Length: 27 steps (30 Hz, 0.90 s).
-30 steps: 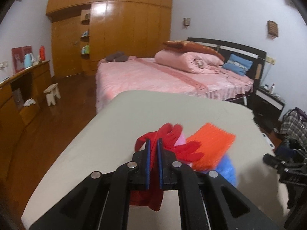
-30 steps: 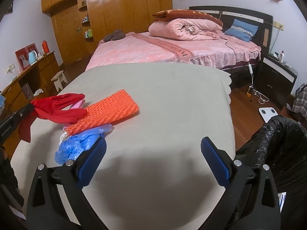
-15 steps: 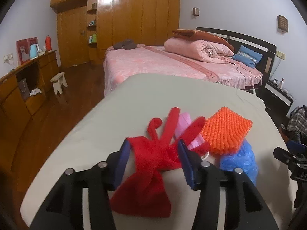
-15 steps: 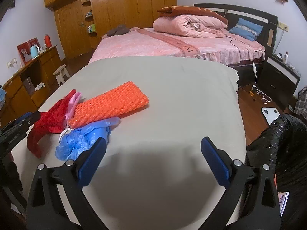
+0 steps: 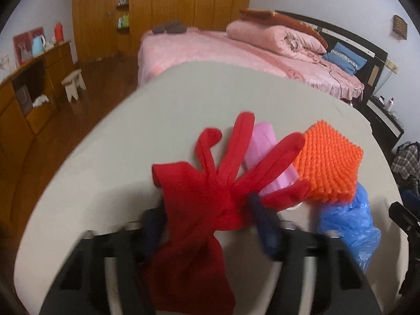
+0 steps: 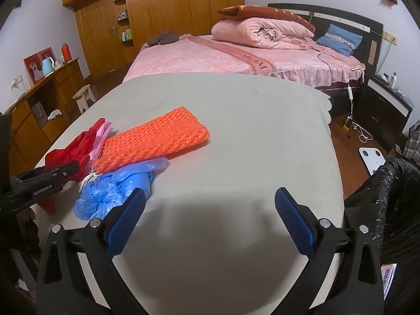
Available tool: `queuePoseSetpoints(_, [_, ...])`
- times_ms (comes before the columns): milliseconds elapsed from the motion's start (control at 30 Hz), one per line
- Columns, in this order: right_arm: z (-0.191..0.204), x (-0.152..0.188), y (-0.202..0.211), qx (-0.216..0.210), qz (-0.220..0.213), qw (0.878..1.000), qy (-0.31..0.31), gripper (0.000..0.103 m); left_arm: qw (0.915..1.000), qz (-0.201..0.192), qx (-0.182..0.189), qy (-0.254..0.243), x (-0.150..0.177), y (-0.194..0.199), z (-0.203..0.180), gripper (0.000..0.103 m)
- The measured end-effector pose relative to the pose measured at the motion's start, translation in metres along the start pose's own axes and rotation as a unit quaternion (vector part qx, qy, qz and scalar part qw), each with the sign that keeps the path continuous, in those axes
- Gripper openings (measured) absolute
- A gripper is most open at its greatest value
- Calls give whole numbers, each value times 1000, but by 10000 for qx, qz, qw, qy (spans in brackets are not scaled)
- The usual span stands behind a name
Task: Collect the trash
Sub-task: 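Lift the red glove off the pile with the left tool, then grasp the blue plastic bag with the right tool while the left tool holds the glove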
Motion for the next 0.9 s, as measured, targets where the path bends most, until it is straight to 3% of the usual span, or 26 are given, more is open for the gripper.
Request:
queuePoseSetpoints(67, [3,0,-1,-20,8,10000,22,96,10000,40,-37,29,2,-2,3,36])
queuePoseSetpoints(133, [6,0,-1,-32,4,10000,45,96,10000,39,48,5,3,-1,2,13])
queuePoseSetpoints(200, [9,-1,-2,-55,13,10000,49,96,9999,39,101,-36,3,-1,1,8])
queuePoseSetpoints(300, [14,-1,-1,-87,1,9999,63,96,9999,-53,132,-47,3,3,0,6])
queuePoseSetpoints(567, [24,-8,4,-257,-92,9996,19,96,9956,-910,153,156,3,52,12,6])
queuePoseSetpoints(900, [55,-14,-14,-490,71,9986,189,96,9947,-1014,71,168,-1,63,19,5])
Point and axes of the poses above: each gripper's, at about its wrist camera, not at the fingertips, and y roughly against the way its jaws point, z to its left, x to its underside, the point moved 2 cm from there along -y, roughly the way its jaws point, and after that the axes turned 4 degrees about -x, right-handed, at the moved point
